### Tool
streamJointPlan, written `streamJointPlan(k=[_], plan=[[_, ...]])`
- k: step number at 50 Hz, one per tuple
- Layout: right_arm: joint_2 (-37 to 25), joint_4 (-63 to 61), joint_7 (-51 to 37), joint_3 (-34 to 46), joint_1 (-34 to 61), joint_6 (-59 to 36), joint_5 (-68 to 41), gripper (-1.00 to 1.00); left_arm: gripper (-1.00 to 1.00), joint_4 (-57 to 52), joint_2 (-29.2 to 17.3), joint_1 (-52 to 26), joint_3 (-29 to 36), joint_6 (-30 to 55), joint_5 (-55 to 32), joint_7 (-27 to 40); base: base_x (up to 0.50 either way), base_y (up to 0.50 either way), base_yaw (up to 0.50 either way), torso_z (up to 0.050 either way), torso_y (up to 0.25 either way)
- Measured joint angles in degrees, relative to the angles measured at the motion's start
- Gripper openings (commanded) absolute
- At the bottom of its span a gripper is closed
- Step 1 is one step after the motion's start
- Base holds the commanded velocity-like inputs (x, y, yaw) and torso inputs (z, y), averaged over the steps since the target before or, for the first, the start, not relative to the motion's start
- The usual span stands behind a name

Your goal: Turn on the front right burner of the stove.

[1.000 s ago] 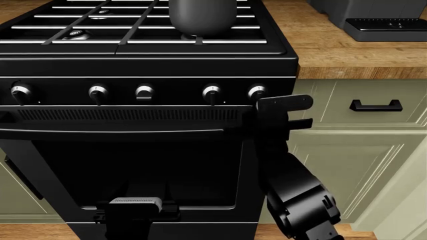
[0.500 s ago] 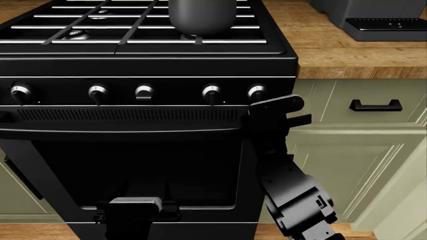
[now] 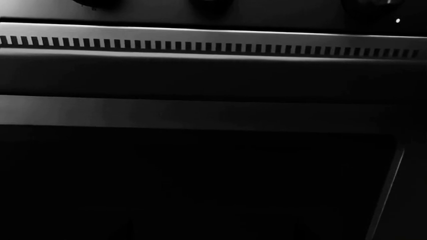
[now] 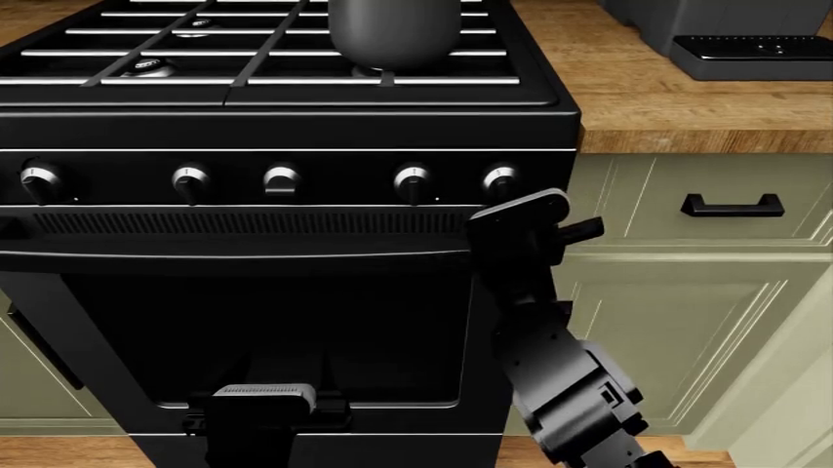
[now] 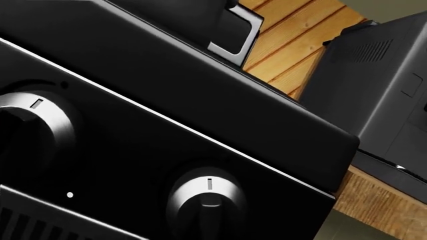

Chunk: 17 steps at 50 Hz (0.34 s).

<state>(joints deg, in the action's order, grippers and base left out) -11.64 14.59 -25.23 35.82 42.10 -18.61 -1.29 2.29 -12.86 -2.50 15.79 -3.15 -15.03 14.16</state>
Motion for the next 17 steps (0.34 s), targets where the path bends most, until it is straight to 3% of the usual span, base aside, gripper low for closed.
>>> streamJointPlan(k=[17], plan=[[-1.16, 1.76, -1.23, 3.06, 0.63, 1.36, 2.99, -1.00, 1.00, 0.05, -0.26, -0.08, 0.36, -0.12, -0.28, 0.31, 0.01, 0.00, 0.01, 0.001, 0.000]])
